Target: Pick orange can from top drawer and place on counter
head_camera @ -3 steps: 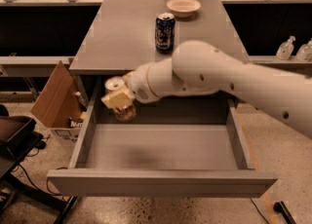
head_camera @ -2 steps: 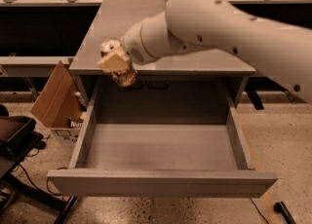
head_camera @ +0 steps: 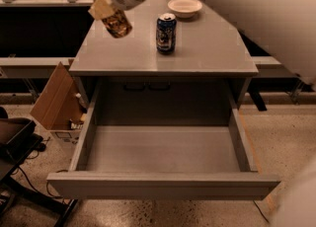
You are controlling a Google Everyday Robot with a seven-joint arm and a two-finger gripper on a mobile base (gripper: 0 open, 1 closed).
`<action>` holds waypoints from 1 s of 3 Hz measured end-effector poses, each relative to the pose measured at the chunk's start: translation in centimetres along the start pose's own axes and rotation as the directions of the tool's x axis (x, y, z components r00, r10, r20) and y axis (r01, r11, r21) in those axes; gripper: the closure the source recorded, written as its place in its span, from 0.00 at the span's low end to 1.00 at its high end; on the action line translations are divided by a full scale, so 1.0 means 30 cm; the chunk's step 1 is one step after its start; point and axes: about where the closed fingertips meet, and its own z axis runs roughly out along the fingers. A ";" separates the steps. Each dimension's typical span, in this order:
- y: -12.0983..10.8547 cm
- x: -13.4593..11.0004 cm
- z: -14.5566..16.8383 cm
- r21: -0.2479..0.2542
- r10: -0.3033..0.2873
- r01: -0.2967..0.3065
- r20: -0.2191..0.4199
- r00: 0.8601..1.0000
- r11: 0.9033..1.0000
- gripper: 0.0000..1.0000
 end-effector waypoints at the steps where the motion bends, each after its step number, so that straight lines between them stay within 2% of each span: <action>1: 0.033 -0.094 0.224 -0.010 0.087 -0.088 -0.031 0.996 0.996 1.00; 2: 0.086 -0.110 0.420 -0.027 0.252 -0.254 -0.064 0.966 0.967 1.00; 3: 0.109 -0.076 0.552 -0.041 0.429 -0.433 -0.072 0.900 0.901 1.00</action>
Offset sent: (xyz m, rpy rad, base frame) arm 0.0889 0.1661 -0.0824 0.3433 0.5039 -0.3338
